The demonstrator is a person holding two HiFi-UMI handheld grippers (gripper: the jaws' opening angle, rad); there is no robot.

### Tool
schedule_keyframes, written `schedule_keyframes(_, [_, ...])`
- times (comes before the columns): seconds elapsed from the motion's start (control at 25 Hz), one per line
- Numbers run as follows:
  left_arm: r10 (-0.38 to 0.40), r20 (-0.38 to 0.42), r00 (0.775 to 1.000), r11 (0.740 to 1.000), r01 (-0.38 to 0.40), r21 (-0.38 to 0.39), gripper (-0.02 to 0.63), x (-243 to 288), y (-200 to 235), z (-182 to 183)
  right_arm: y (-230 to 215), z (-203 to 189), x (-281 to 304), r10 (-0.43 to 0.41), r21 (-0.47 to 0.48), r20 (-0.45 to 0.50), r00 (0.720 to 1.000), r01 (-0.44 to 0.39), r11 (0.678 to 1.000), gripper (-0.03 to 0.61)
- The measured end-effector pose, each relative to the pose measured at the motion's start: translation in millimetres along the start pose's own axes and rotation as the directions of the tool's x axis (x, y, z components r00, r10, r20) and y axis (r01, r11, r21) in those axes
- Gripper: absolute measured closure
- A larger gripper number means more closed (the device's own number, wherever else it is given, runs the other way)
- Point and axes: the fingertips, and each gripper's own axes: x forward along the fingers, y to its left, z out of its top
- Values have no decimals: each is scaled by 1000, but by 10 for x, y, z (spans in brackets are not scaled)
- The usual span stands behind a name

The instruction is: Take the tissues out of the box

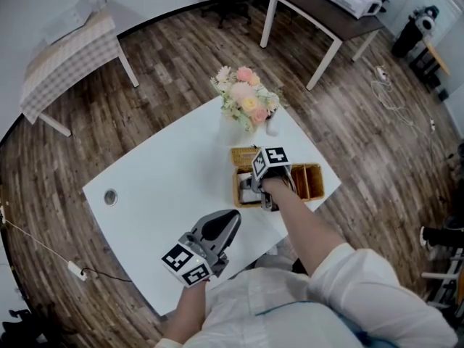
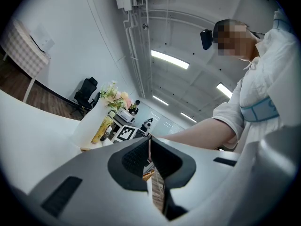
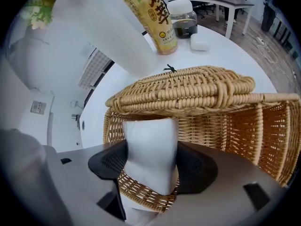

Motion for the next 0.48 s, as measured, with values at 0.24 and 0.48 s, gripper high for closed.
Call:
schedule_keyframes(0.24, [-4,-16,1000,1000,4,7,612,54,-21,-34,14,13,-59,-1,-68,41,999,4,998,268])
schedule_keyframes(0.48, [-12,-30,999,1000,13,15,612,126,-44,-48,2,14,-153,15,-117,86,996,-5,993,268])
